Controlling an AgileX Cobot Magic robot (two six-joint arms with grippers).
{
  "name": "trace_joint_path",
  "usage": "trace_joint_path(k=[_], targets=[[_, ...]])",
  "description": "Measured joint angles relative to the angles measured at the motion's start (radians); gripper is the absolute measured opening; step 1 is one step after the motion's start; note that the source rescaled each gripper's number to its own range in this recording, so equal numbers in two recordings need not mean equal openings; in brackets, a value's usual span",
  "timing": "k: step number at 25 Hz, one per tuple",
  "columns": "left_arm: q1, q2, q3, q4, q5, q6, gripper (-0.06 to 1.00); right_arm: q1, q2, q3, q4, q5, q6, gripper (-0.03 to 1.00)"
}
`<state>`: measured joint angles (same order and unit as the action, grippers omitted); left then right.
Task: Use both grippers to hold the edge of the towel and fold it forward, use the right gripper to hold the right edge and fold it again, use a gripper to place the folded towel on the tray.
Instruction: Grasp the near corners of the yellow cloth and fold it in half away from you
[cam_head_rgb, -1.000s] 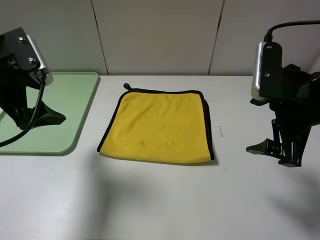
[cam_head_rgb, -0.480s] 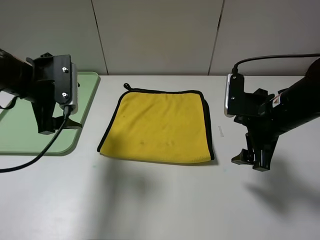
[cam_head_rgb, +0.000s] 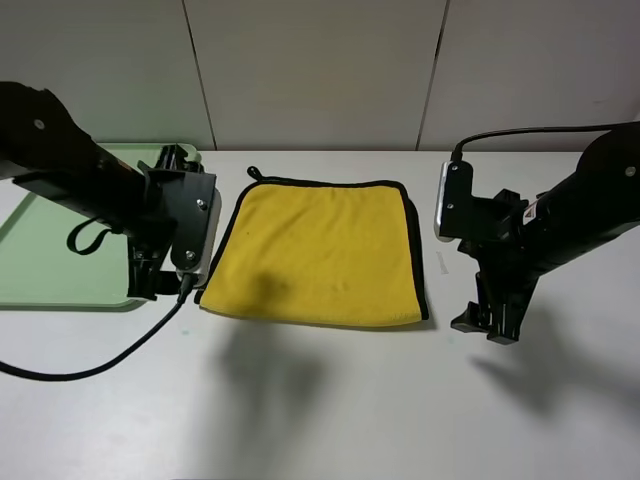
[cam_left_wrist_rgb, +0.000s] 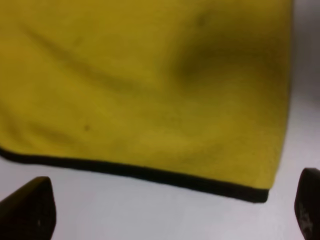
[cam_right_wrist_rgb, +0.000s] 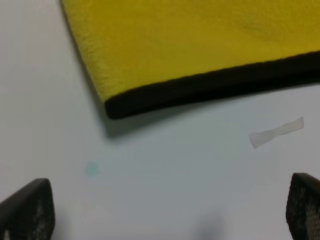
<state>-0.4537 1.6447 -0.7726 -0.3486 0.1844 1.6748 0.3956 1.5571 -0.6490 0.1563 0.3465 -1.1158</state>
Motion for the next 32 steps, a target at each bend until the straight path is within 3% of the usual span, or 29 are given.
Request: trace_joint_path(k=[11, 21, 32], targets=[[-0.012, 0.129, 0.000, 0.040, -0.051, 0.012, 0.95, 0.000, 0.000, 0.000, 0.030, -0.004, 0.000, 1.00], [-0.012, 0.213, -0.002, 0.040, -0.056, 0.128, 0.95, 0.000, 0.000, 0.000, 0.034, -0.010, 0.000, 1.00], [-0.013, 0.226, -0.010, 0.038, -0.126, 0.135, 0.95, 0.000, 0.000, 0.000, 0.056, -0.024, -0.032, 1.00]])
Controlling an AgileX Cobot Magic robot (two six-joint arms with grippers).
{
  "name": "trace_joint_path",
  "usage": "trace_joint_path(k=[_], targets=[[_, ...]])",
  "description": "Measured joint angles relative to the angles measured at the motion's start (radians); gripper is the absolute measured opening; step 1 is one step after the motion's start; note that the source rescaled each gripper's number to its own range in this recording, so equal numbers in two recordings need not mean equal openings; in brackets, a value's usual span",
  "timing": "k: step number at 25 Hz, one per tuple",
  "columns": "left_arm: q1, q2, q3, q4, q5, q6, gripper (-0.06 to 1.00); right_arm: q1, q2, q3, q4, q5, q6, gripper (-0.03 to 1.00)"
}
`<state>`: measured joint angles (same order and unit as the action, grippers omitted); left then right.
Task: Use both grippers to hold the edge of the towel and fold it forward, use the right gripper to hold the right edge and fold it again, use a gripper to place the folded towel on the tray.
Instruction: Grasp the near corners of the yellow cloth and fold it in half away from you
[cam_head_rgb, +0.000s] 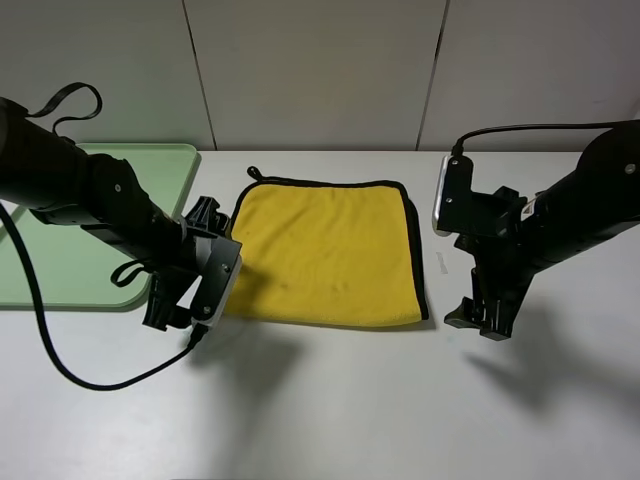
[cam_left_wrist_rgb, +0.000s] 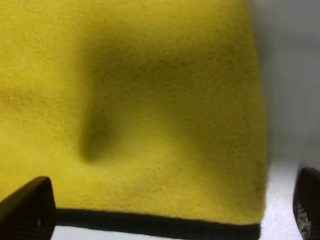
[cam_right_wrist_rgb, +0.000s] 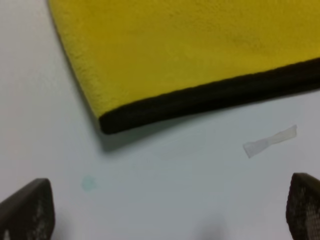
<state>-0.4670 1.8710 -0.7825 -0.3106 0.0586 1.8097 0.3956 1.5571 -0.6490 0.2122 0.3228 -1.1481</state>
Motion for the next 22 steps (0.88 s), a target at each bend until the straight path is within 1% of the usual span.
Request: trace_joint_path(k=[8, 10, 14, 17, 19, 22], targets=[[0.000, 0.000, 0.000, -0.001, -0.003, 0.000, 0.94, 0.000, 0.029, -0.001, 0.077, -0.012, -0.121, 1.00], [0.000, 0.000, 0.000, -0.001, -0.003, 0.000, 0.94, 0.000, 0.060, -0.001, 0.091, -0.021, -0.134, 1.00], [0.000, 0.000, 0.000, -0.001, -0.004, 0.000, 0.94, 0.005, 0.110, -0.001, 0.099, -0.070, -0.145, 1.00], [0.000, 0.000, 0.000, -0.001, -0.004, 0.000, 0.94, 0.043, 0.125, -0.001, 0.100, -0.122, -0.163, 1.00], [0.000, 0.000, 0.000, -0.001, -0.004, 0.000, 0.94, 0.088, 0.130, -0.001, 0.100, -0.162, -0.178, 1.00], [0.000, 0.001, 0.000, -0.001, -0.004, 0.000, 0.94, 0.139, 0.139, -0.001, 0.100, -0.192, -0.183, 1.00]])
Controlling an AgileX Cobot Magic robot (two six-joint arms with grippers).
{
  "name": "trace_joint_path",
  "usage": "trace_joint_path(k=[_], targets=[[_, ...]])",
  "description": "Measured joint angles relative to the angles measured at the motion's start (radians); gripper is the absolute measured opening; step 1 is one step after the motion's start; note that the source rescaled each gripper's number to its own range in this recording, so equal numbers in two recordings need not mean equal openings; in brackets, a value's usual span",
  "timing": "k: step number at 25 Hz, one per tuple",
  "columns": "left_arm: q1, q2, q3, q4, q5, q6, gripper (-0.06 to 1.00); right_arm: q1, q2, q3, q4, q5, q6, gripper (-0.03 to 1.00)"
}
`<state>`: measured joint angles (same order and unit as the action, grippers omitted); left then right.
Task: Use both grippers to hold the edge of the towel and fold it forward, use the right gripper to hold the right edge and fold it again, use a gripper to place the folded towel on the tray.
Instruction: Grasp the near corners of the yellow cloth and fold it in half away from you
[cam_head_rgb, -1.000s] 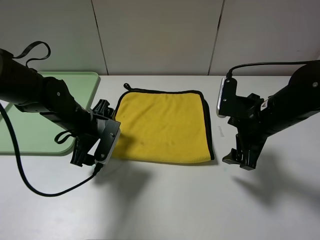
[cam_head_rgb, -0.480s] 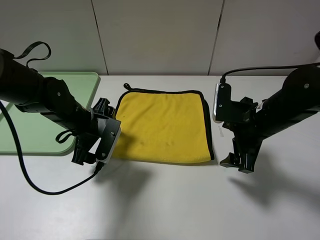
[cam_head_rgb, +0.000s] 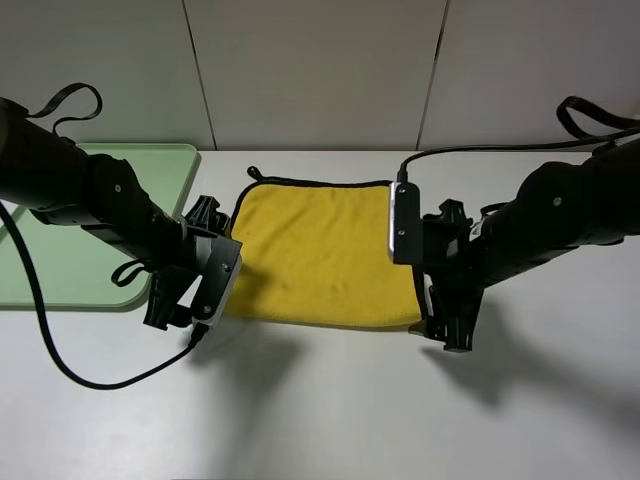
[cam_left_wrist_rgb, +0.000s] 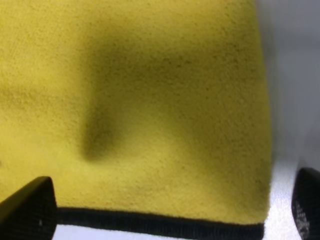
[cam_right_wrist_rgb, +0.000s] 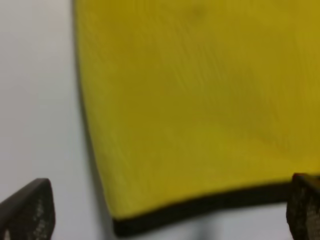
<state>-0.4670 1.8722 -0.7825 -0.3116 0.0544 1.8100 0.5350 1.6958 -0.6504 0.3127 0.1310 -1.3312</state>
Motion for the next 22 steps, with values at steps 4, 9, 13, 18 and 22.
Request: trace_joint_path(k=[4, 9, 13, 18, 22], targets=[[0.000, 0.000, 0.000, 0.000, 0.000, 0.000, 0.94, 0.007, 0.005, 0.001, 0.000, -0.015, -0.002, 1.00], [0.000, 0.000, 0.000, 0.000, 0.000, 0.000, 0.93, 0.007, 0.024, 0.004, -0.003, -0.045, -0.002, 1.00], [0.000, 0.000, 0.000, 0.000, 0.000, 0.000, 0.93, 0.007, 0.074, 0.004, -0.004, -0.076, -0.002, 1.00], [0.000, 0.001, 0.000, 0.000, -0.001, 0.000, 0.93, 0.007, 0.119, 0.003, -0.003, -0.119, -0.002, 1.00], [0.000, 0.002, -0.001, 0.000, 0.000, 0.000, 0.93, 0.007, 0.131, -0.002, 0.003, -0.141, 0.001, 1.00]])
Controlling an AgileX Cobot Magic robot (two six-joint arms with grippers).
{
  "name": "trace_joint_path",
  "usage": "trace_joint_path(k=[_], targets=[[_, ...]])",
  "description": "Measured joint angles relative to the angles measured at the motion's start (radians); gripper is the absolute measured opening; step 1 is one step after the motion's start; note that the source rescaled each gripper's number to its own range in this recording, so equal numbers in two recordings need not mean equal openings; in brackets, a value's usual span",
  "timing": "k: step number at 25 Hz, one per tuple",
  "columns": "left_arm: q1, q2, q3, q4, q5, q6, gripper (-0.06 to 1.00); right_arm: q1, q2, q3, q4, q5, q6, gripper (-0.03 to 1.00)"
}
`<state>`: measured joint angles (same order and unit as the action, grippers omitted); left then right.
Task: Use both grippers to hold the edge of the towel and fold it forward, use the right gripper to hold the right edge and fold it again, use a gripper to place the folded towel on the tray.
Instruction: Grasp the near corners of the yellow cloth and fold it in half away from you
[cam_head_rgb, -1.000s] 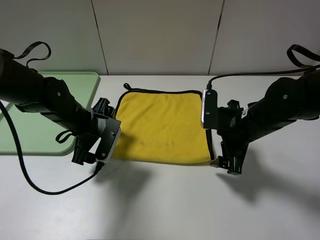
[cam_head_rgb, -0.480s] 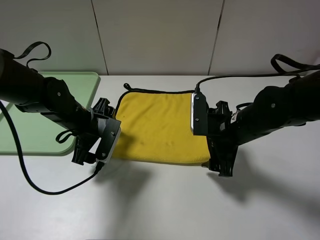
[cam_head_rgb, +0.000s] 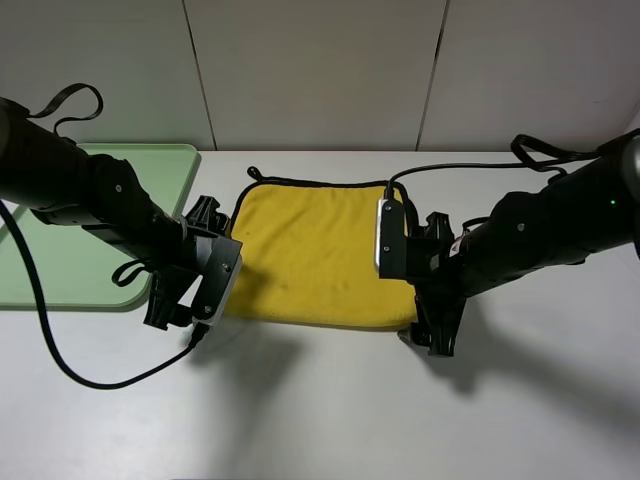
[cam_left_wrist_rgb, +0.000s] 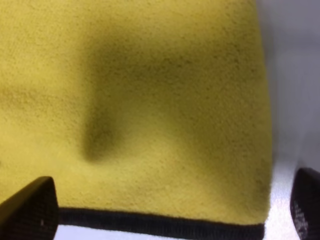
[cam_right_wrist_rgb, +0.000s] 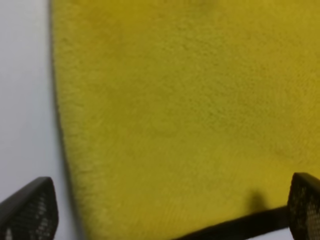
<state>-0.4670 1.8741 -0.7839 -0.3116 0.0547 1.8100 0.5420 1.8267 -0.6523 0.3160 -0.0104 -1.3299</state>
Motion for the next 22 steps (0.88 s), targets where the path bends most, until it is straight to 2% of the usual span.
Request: trace_joint_path(k=[8, 11, 15, 19, 22], targets=[[0.000, 0.000, 0.000, 0.000, 0.000, 0.000, 0.91, 0.000, 0.002, -0.001, 0.001, -0.008, 0.013, 0.98], [0.000, 0.000, 0.000, 0.000, 0.000, 0.000, 0.89, 0.000, 0.004, -0.001, 0.001, -0.003, 0.018, 0.90], [0.000, 0.002, 0.000, 0.000, 0.002, 0.000, 0.80, 0.000, 0.009, -0.001, 0.001, 0.010, 0.019, 0.73], [0.000, 0.008, 0.000, 0.000, 0.002, 0.000, 0.67, 0.000, 0.014, -0.001, 0.001, 0.025, 0.020, 0.58], [0.000, 0.014, 0.000, 0.000, 0.004, 0.000, 0.53, 0.000, 0.015, -0.001, 0.001, 0.029, 0.020, 0.50]])
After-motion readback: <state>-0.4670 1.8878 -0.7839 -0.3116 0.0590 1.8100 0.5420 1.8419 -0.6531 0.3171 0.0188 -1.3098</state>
